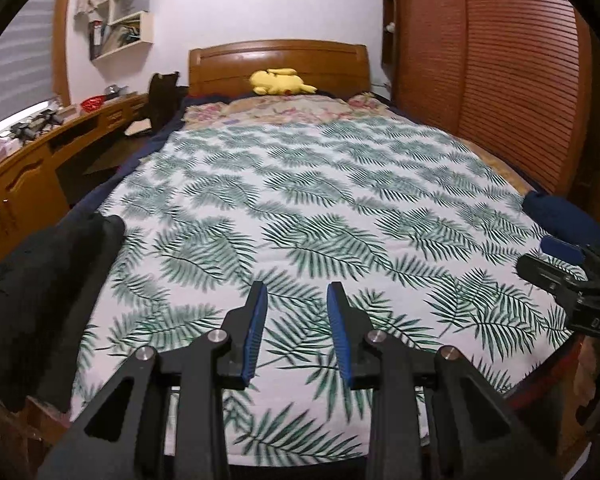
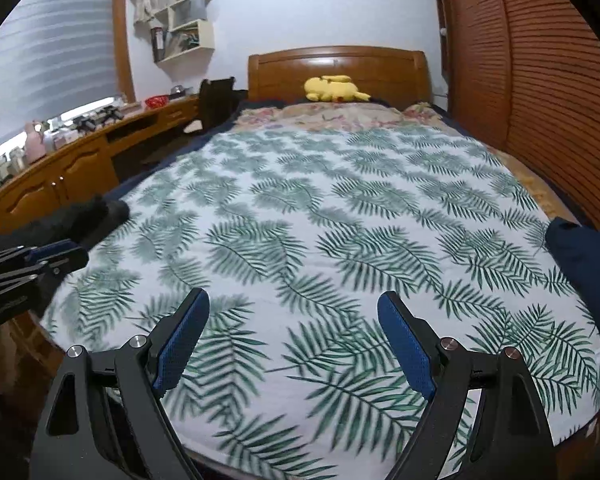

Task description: Fold large clothes

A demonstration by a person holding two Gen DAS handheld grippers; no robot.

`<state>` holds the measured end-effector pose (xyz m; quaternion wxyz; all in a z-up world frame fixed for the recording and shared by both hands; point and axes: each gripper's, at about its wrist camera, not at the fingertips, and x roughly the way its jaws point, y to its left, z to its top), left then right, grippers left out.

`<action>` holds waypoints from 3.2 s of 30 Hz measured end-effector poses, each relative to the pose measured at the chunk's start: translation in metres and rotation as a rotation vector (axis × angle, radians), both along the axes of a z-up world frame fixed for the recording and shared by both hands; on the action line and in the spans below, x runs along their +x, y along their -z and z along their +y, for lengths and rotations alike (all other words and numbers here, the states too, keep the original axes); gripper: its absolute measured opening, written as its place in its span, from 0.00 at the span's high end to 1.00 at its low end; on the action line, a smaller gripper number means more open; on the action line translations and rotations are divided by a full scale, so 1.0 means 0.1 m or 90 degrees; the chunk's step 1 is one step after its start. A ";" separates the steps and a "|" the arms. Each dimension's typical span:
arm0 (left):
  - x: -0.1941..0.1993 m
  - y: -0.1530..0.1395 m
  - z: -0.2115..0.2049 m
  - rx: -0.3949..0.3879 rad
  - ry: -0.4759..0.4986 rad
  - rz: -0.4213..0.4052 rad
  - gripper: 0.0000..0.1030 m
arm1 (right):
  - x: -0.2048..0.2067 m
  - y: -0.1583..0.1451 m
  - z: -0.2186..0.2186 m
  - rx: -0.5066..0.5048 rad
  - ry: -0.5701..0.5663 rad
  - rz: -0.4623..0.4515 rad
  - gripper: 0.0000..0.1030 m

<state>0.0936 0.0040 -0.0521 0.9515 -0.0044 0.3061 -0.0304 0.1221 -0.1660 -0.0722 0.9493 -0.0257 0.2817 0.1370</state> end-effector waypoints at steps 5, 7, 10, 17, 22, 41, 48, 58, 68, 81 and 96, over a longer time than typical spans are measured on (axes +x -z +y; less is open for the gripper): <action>-0.11 -0.17 0.10 -0.006 -0.014 -0.024 0.71 | -0.18 -0.21 0.13 0.000 -0.008 -0.039 0.15; -0.17 -0.25 0.11 -0.004 -0.018 -0.037 0.71 | -0.24 -0.29 0.14 0.002 -0.011 -0.053 0.15; -0.27 -0.37 0.12 -0.004 -0.019 -0.057 0.71 | -0.35 -0.41 0.14 0.011 -0.009 -0.076 0.15; -0.46 -0.59 0.08 -0.013 -0.015 -0.103 0.70 | -0.53 -0.59 0.08 0.012 0.014 -0.119 0.15; -0.57 -0.67 0.04 -0.001 -0.023 -0.129 0.70 | -0.55 -0.63 0.01 0.016 0.026 -0.129 0.15; -0.57 -0.61 0.06 -0.012 -0.027 -0.117 0.69 | -0.56 -0.65 -0.03 0.023 0.029 -0.133 0.15; -0.55 -0.61 0.04 -0.008 -0.030 -0.118 0.69 | -0.56 -0.64 -0.03 0.023 0.029 -0.131 0.15; -0.57 -0.59 0.02 -0.009 -0.028 -0.114 0.68 | -0.58 -0.66 -0.03 0.024 0.028 -0.131 0.15; -0.57 -0.59 0.00 -0.006 -0.027 -0.115 0.68 | -0.57 -0.67 -0.04 0.028 0.033 -0.128 0.15; -0.61 -0.60 -0.03 -0.004 -0.026 -0.122 0.67 | -0.57 -0.66 -0.06 0.031 0.032 -0.129 0.15; -0.63 -0.60 -0.06 -0.002 -0.026 -0.122 0.67 | -0.58 -0.67 -0.04 0.033 0.030 -0.131 0.15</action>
